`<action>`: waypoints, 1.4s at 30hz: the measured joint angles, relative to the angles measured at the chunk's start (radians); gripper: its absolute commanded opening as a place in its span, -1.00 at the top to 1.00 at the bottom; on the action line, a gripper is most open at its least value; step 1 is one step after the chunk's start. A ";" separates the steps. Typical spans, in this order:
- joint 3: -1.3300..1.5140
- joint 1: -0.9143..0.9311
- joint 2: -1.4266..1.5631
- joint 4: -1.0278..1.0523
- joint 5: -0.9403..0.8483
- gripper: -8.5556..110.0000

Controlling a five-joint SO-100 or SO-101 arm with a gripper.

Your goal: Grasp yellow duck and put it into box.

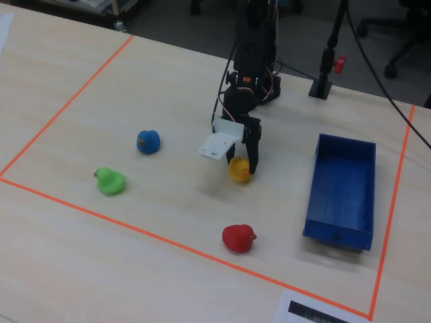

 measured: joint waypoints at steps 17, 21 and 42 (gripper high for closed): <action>-0.545 -0.316 0.241 0.834 0.463 0.86; -0.831 -0.535 0.029 1.032 0.627 0.86; -1.618 -0.689 -0.784 1.115 0.540 0.05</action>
